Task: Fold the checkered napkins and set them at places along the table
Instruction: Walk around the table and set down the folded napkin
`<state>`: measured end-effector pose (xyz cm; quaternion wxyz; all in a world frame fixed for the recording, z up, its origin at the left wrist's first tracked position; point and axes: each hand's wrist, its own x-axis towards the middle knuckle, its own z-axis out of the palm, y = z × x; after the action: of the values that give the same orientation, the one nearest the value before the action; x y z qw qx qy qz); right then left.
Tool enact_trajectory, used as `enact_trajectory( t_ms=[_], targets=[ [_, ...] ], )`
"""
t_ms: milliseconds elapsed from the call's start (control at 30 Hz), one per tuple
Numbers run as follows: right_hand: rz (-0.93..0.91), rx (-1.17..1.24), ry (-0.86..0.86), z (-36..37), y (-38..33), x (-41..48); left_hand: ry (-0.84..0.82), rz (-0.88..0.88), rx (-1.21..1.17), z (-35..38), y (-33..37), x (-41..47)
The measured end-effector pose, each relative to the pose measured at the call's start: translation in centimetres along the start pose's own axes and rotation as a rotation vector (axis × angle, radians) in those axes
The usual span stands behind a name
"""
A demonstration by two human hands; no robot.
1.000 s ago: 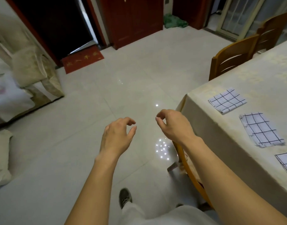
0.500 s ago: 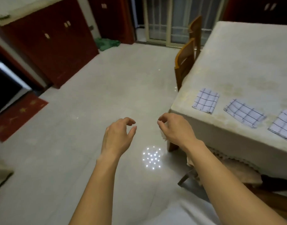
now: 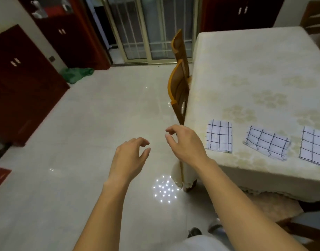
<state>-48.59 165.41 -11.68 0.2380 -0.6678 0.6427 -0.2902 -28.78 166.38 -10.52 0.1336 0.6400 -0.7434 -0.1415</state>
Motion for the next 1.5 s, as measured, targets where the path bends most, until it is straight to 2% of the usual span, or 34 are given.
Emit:
enact_trajectory(
  t_ms=[433, 600, 700, 833, 1100, 1233, 1367, 1500],
  targets=[
    [0.536, -0.115, 0.295, -2.0, 9.4, 7.1, -0.333, 0.534, -0.101, 8.2, 4.9, 21.2],
    [0.723, -0.119, 0.399, -0.9, 13.2, 8.4, -0.495, 0.771, -0.011, 11.4, 8.9, 27.2],
    [0.938, -0.143, 0.376, 0.9, 15.9, 7.1, -0.659, 0.865, 0.084, 14.9, 11.6, 29.2],
    [1.124, -0.203, 0.284, 4.3, 19.4, 6.0, -0.769, 0.874, 0.114, 20.4, 15.0, 30.7],
    [1.198, -0.266, 0.113, 10.1, 22.9, 5.7, -0.828, 0.822, 0.281, 28.4, 17.3, 31.9],
    [1.185, -0.238, 0.177, 10.4, 23.3, 5.5, -0.776, 0.816, 0.192, 30.1, 17.1, 33.5],
    [1.219, -0.237, 0.198, 11.2, 22.5, 6.1, -0.952, 0.719, 0.141, 31.2, 17.6, 35.6],
    [1.327, -0.271, 0.245, 13.1, 20.9, 7.1, -1.052, 0.771, 0.149, 30.2, 16.8, 36.6]
  ],
)
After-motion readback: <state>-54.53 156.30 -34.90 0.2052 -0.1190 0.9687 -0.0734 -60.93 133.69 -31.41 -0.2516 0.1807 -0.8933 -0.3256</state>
